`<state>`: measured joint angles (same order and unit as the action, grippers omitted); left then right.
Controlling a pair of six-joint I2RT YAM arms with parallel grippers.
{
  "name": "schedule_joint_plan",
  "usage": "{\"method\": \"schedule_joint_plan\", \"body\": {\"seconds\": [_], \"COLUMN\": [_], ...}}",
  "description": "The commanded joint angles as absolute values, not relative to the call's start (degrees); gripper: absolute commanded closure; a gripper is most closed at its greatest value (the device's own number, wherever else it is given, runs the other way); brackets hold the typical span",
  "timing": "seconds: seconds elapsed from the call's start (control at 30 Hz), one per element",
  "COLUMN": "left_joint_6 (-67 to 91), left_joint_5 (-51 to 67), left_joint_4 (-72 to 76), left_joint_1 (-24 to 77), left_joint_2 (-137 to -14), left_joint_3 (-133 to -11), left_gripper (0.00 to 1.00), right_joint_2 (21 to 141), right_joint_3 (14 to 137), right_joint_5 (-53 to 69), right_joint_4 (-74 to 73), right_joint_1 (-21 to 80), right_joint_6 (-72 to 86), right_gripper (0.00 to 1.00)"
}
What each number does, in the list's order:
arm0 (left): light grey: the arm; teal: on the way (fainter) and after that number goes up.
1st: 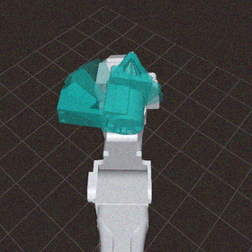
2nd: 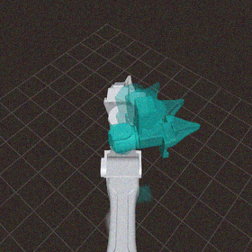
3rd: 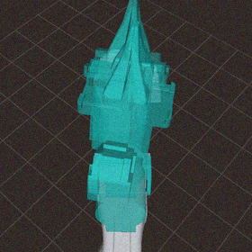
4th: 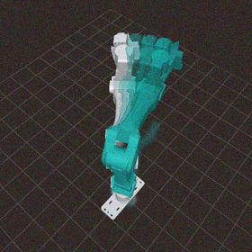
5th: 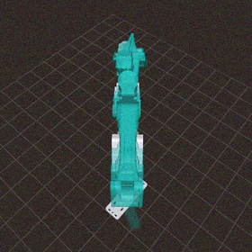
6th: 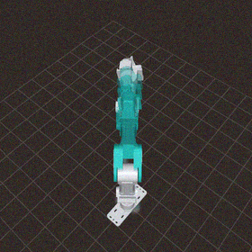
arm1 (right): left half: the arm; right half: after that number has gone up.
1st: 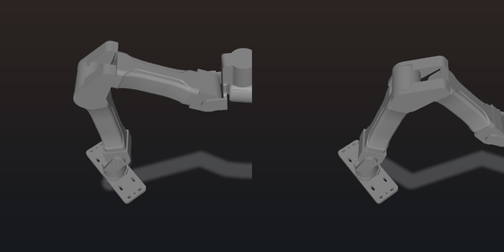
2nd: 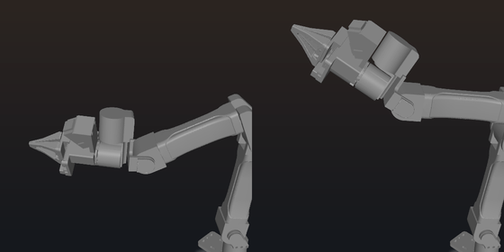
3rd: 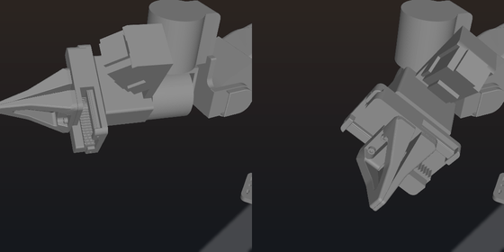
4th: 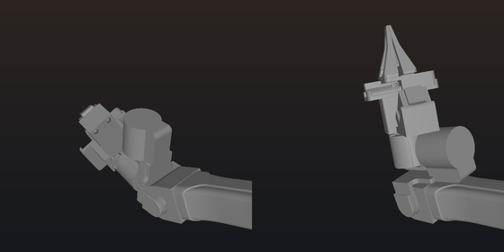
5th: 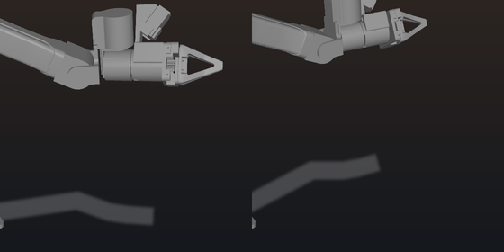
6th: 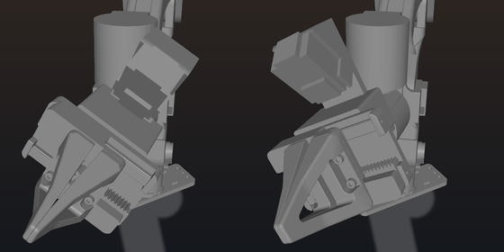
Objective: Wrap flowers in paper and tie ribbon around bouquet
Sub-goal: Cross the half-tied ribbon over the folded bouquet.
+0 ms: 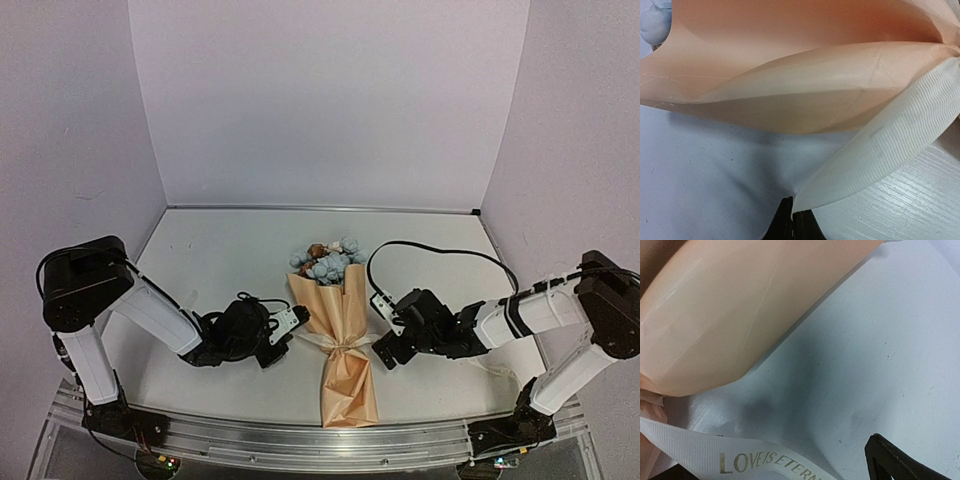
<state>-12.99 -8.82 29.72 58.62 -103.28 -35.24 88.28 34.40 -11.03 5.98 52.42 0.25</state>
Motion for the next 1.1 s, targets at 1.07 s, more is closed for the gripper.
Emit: {"method": "schedule_joint_plan", "body": {"seconds": [1.07], "left_joint_6": [-15.8], "left_joint_5": [23.1], "left_joint_4": [12.5], "left_joint_1": [65.5], "left_joint_2": [-103.7], "left_joint_3": [-61.1], "left_gripper": [0.92], "right_joint_2": [86.9], "right_joint_3": [37.4], "right_joint_5": [-10.8], "right_joint_4": [0.4], "right_joint_1": [52.3], "right_joint_6": [15.2], "right_gripper": [0.03]}}
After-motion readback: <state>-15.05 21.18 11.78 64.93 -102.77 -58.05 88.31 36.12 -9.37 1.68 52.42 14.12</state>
